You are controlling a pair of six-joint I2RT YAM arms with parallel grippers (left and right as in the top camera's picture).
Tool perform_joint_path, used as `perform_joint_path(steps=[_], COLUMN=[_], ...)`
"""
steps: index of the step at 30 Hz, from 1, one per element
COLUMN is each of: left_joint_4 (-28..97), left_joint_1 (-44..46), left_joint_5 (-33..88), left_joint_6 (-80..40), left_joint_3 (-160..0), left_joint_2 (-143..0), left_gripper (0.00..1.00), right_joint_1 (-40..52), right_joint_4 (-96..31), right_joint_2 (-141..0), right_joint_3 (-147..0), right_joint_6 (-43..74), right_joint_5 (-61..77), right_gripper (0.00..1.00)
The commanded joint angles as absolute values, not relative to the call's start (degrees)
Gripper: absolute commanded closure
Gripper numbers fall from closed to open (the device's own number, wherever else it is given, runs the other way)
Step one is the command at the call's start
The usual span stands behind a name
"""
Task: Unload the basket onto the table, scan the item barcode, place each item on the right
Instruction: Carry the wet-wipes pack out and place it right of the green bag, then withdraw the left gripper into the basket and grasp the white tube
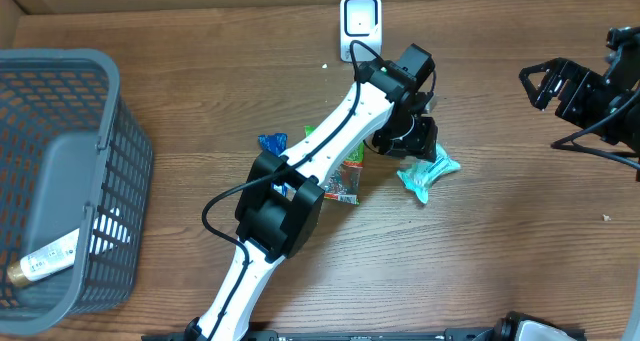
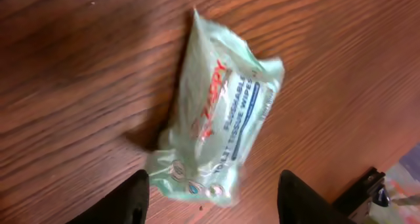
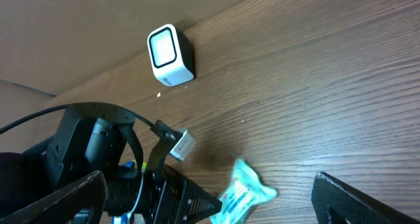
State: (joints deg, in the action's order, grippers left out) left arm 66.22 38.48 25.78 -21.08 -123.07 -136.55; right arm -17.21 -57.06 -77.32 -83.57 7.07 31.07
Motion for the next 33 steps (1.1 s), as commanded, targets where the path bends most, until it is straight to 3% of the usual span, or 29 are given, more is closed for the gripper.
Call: perform_joint_path(steps=[1, 3, 7, 17, 24, 30, 31, 32, 33], left_joint_4=[67.1, 69.2, 76.8, 93.7, 96.8, 96.8, 96.8, 96.8, 96.8], left_joint_1=[37.1, 35.6, 32.0, 19.4, 4.7, -8.3, -10.5, -12.6, -15.1], left_joint_5=[28.4, 31.0, 30.8, 26.4, 27.7, 20.4, 18.0, 15.4, 12.1], left_joint_6=[-20.9, -18.7, -14.9, -10.7, -9.0, -8.8, -8.8, -9.1, -9.7], left_joint_3=[-124.6, -127.4, -138.1, -166.2, -167.6, -162.4, -159.8, -157.3, -153.9], left_joint_2=[-135.9, -135.3, -133.8, -124.4, -112.1, -101.3, -99.2, -97.3, -95.2], left_gripper=[0.47, 0.52, 0.52, 0.4, 0.43, 0.44, 0.42, 0.34, 0.0], right_joint_1=[-17.4, -17.4, -17.4, -17.4, -17.4, -17.4, -17.4, -17.4, -17.4], right_joint_4=[-57.3, -57.4, -57.4, -57.5, -58.0, -59.6, -59.7, -59.8, -59.9], right_joint_2=[-77.3, -77.3, -77.3, -77.3, -77.3, -77.3, -77.3, -77.3, -77.3], right_joint_3=[-85.2, -85.2, -85.2, -85.1, -85.1, -85.1, -85.1, -85.1, -85.1], right_joint_6=[7.3, 7.3, 7.3, 7.3, 7.3, 7.3, 7.3, 7.3, 7.3], right_joint_5=[31.0, 31.0, 31.0, 31.2, 31.2, 31.2, 31.2, 31.2, 31.2], right_gripper=[0.0, 0.0, 0.0, 0.0, 0.0, 0.0, 0.0, 0.0, 0.0])
